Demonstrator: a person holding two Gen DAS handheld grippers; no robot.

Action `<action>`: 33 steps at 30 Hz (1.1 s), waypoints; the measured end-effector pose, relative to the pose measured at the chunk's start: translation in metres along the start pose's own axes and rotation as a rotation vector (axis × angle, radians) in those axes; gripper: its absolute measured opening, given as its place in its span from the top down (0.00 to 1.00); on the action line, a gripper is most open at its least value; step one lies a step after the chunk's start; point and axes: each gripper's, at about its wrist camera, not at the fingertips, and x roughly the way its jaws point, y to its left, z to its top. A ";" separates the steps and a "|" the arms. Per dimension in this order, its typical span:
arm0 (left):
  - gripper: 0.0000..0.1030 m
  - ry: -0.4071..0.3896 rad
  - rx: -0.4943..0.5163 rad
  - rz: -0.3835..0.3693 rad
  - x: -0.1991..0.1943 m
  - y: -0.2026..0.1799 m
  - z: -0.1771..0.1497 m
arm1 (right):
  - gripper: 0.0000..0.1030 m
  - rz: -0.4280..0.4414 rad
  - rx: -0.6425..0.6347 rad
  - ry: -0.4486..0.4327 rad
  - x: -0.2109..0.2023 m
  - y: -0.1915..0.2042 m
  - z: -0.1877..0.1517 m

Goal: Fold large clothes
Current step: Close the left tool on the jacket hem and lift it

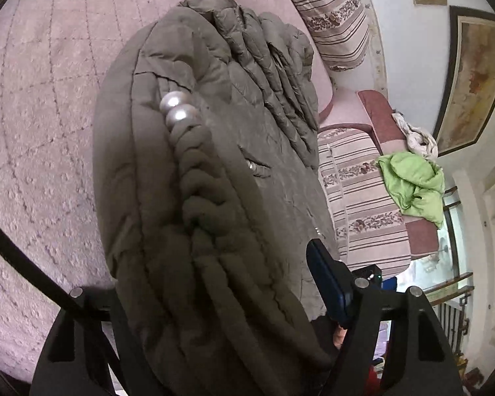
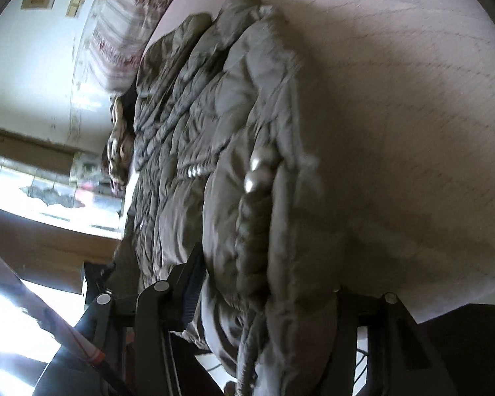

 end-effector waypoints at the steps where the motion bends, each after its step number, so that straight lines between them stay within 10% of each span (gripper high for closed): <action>1: 0.27 0.000 0.007 0.010 0.001 -0.001 0.000 | 0.49 0.000 -0.003 0.005 0.003 0.002 -0.001; 9: 0.30 -0.029 0.029 0.122 0.006 -0.012 -0.005 | 0.54 -0.033 0.039 -0.061 0.010 0.005 -0.019; 16: 0.77 -0.073 -0.012 0.359 0.002 -0.024 -0.011 | 0.73 -0.155 -0.001 -0.111 0.010 0.024 -0.021; 33: 0.86 -0.229 0.289 0.714 -0.017 -0.126 -0.034 | 0.81 -0.226 -0.221 -0.158 -0.042 0.073 -0.028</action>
